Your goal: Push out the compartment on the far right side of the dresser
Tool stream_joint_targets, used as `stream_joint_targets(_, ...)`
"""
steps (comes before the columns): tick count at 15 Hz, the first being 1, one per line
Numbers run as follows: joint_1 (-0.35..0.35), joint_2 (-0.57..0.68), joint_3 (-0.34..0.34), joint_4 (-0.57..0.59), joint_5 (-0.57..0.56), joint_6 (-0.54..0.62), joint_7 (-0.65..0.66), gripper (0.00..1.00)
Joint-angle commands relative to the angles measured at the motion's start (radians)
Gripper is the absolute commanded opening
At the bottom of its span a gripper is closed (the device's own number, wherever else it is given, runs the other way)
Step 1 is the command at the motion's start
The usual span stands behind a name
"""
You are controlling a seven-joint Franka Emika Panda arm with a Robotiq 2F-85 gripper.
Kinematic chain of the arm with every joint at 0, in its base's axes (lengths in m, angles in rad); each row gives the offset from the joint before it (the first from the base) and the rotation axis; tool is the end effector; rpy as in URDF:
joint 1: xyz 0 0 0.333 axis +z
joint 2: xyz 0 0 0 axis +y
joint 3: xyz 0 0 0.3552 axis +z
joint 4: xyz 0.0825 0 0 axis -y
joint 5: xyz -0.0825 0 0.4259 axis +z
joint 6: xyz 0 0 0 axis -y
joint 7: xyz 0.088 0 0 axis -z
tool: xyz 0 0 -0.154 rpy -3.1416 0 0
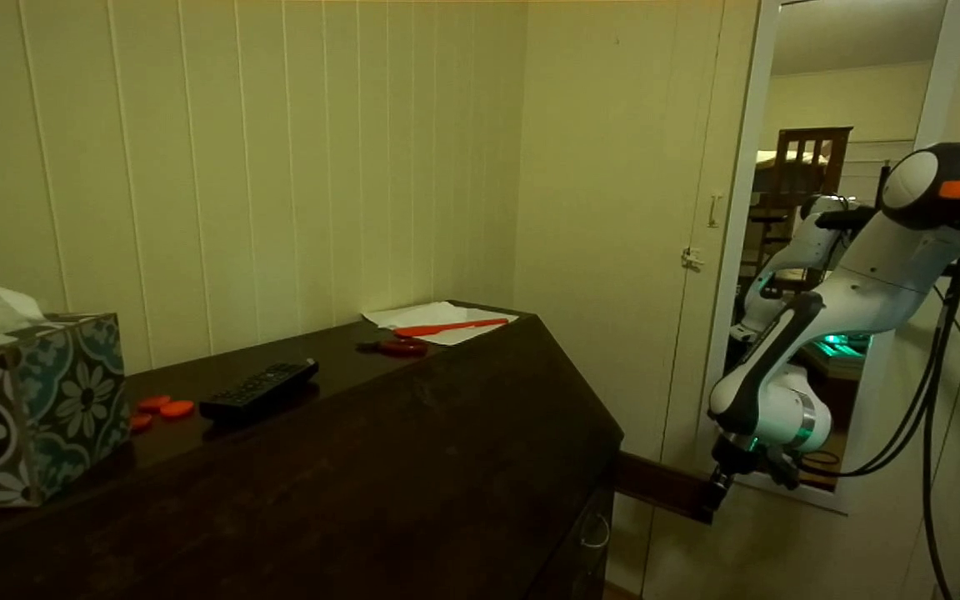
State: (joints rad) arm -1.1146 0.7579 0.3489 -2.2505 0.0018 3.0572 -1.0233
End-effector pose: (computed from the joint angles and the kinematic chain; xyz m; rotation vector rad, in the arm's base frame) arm 0.4202 -0.3618 -0.0001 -3.0347 -0.2367 -0.3646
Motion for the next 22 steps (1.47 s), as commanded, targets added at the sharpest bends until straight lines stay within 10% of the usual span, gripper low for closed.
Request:
stream_joint_targets(1, 0.008, -0.026, -0.006, -0.041, -0.029, 0.039, 0.064, 0.99)
stream_joint_targets(16, 0.270, -0.234, -0.215, -0.134, -0.149, 0.047, 0.229, 0.98)
stream_joint_targets(22, 0.314, -0.235, -0.241, -0.112, -0.171, 0.008, 0.212, 0.49)
